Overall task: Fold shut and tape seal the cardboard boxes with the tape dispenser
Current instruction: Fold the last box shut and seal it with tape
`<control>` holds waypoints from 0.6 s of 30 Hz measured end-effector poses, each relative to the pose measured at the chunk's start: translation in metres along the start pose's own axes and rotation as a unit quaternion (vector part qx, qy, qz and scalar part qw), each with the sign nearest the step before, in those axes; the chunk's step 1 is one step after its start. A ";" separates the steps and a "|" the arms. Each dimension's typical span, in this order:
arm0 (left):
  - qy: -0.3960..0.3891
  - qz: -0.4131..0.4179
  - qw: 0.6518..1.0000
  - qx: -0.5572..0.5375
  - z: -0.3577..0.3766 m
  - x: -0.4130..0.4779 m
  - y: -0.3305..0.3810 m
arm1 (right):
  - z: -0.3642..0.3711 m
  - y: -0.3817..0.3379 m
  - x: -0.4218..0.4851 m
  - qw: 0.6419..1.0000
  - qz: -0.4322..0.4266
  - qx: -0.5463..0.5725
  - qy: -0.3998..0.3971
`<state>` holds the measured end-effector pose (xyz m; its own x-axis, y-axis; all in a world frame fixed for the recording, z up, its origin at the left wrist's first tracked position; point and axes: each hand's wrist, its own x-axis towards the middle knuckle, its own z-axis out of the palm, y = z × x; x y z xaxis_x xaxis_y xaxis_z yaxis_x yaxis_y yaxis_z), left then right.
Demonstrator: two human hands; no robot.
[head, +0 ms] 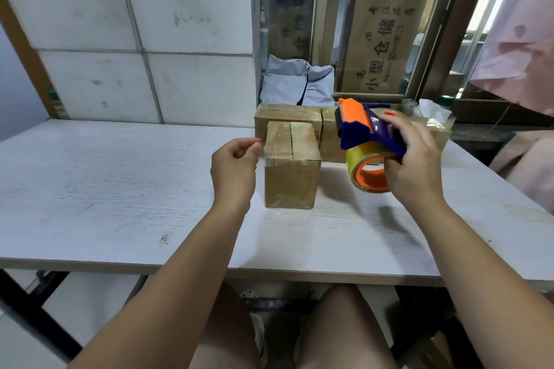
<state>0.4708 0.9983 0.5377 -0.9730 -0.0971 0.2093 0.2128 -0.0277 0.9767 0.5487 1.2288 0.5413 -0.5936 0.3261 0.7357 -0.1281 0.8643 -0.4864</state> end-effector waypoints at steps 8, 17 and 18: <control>-0.023 -0.082 0.994 -0.073 -0.001 0.006 -0.004 | 0.010 0.013 -0.007 1.000 0.020 -0.002 -0.023; -0.040 -0.166 0.977 -0.129 -0.003 0.010 -0.008 | 0.024 0.024 -0.015 0.998 0.034 -0.021 -0.054; -0.041 -0.167 0.977 -0.126 -0.003 0.010 -0.008 | 0.026 0.025 -0.017 0.997 0.035 -0.026 -0.062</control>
<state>0.4593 0.9948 0.5319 -0.9936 0.0385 -0.1060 -0.1126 -0.2898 0.9504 0.5347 1.2353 0.5045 -0.6943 0.3388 0.6350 -0.0430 0.8612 -0.5065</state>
